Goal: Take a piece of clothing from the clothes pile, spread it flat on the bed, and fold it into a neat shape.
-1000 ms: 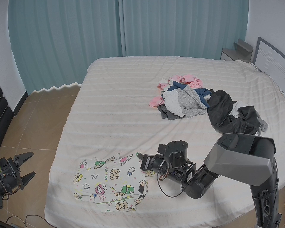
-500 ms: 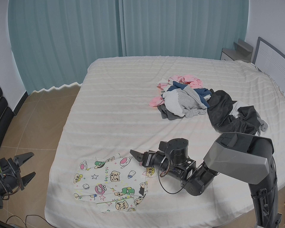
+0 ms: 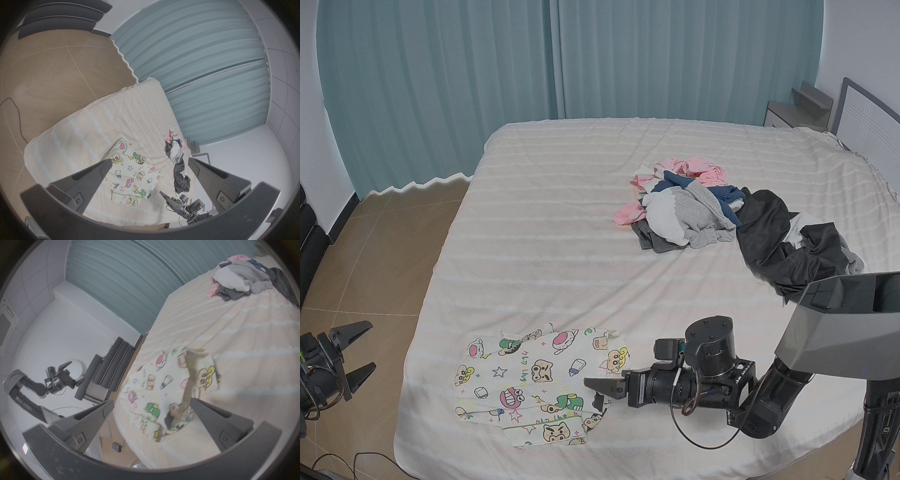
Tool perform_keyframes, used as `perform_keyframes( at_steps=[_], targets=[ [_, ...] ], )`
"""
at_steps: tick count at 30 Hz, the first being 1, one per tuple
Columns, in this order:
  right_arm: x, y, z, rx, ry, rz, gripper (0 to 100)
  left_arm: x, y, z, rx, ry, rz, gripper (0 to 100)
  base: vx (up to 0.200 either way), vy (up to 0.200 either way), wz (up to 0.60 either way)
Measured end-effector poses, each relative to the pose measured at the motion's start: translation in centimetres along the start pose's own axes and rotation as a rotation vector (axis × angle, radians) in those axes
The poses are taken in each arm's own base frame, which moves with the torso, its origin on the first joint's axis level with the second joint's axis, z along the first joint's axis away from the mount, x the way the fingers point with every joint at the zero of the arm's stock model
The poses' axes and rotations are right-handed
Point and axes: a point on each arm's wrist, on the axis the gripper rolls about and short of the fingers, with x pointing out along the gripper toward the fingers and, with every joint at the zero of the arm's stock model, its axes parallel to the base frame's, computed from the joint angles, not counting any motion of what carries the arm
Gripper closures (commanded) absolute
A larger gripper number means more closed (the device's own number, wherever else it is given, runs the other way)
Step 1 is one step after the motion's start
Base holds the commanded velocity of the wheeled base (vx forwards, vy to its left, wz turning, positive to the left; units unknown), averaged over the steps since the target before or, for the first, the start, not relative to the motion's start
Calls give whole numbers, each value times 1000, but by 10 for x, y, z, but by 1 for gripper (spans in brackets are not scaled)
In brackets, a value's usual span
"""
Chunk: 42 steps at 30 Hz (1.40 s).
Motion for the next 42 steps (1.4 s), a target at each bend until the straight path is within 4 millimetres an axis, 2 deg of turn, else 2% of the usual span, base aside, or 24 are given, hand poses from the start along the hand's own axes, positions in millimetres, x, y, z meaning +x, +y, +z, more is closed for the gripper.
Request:
perform_keyframes(
  at_steps=[5,11,26,42],
  targets=[
    [-6,8,-7,-7,31,21,0,0,1,0,-4,2,2,0,0,0,0],
    [0,12,-19,-28,49,40,0,1,2,0,-8,6,3,0,0,0,0],
    [12,0,-39,-27,106,14,0,2,5,0,10,16,10,0,0,0,0],
    [35,1,-51,-62,77,29,0,4,8,0,1,24,17,0,0,0,0]
  ],
)
